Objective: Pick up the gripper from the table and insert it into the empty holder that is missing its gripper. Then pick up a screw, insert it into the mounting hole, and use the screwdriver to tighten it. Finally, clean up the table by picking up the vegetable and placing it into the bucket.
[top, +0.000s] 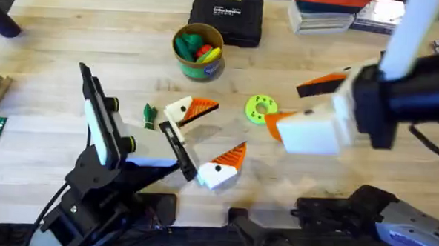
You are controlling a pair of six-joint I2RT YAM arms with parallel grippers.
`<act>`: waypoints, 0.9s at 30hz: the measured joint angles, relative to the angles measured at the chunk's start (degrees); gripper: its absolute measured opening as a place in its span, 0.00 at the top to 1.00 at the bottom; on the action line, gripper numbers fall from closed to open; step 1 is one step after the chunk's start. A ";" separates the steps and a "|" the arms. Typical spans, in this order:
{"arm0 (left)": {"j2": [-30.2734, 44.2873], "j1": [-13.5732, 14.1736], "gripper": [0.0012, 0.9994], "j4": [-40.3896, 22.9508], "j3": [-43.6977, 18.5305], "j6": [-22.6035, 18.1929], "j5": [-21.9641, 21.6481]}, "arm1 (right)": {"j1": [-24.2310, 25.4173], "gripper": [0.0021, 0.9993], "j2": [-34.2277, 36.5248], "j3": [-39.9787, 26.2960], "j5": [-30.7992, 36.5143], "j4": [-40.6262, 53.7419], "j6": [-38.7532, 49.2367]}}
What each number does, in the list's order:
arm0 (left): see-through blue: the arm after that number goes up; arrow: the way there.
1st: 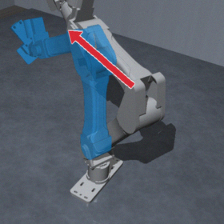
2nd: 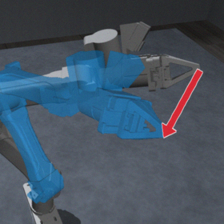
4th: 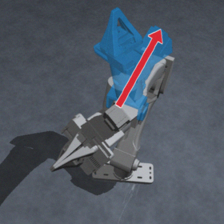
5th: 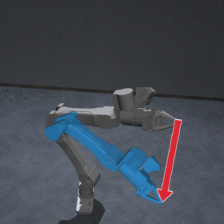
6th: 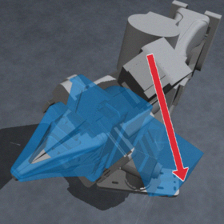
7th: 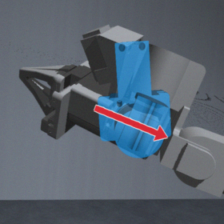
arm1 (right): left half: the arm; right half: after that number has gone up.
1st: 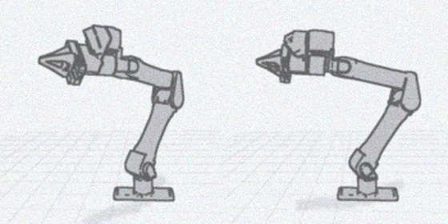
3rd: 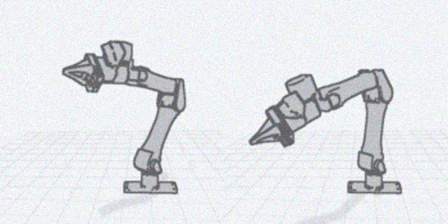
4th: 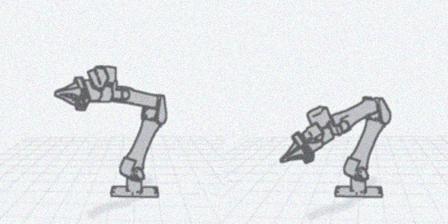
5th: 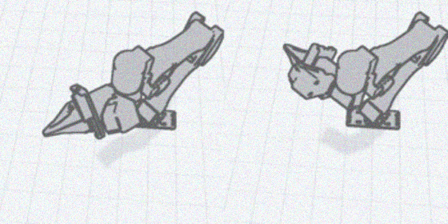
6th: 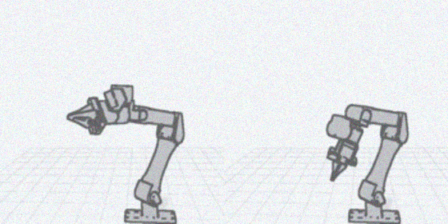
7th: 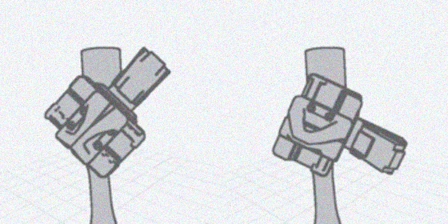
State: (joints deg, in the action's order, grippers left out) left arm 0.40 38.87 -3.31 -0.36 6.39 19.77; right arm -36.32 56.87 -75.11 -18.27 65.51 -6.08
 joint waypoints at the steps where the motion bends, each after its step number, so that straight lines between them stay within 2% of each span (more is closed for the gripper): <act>1: 0.00 0.00 0.01 0.00 0.00 0.00 0.00 | 0.09 0.01 -0.83 0.00 -1.15 0.76 1.77; 8: 0.00 0.00 0.01 0.00 0.00 0.00 -0.02 | 0.13 0.01 -1.89 0.13 -6.36 3.34 13.33; 9: 0.00 0.00 0.04 0.00 0.00 0.02 0.00 | 0.13 0.01 -1.83 0.19 -6.68 3.34 14.14; 12: 0.00 0.00 0.43 0.00 0.00 -0.15 -0.01 | 0.13 0.01 -1.29 0.20 -7.19 3.52 15.90; 15: 0.00 0.00 0.91 0.00 0.00 -0.19 0.00 | 0.13 0.01 -0.24 0.22 -7.53 3.52 17.66; 16: 0.00 0.00 0.98 0.00 0.00 -0.35 0.00 | 0.13 0.01 0.17 0.22 -7.55 3.52 18.15; 23: 0.00 0.00 1.00 0.00 0.00 -0.39 -0.02 | 0.14 0.01 4.16 0.24 -7.33 3.46 19.47; 27: 0.00 0.00 1.00 0.00 0.00 -0.39 -0.02 | 1.69 0.01 7.59 0.24 -4.97 3.45 19.62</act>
State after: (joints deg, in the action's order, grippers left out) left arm 0.40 38.87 -3.31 -0.36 6.00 19.75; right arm -34.62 64.46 -74.87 -23.25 68.96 13.54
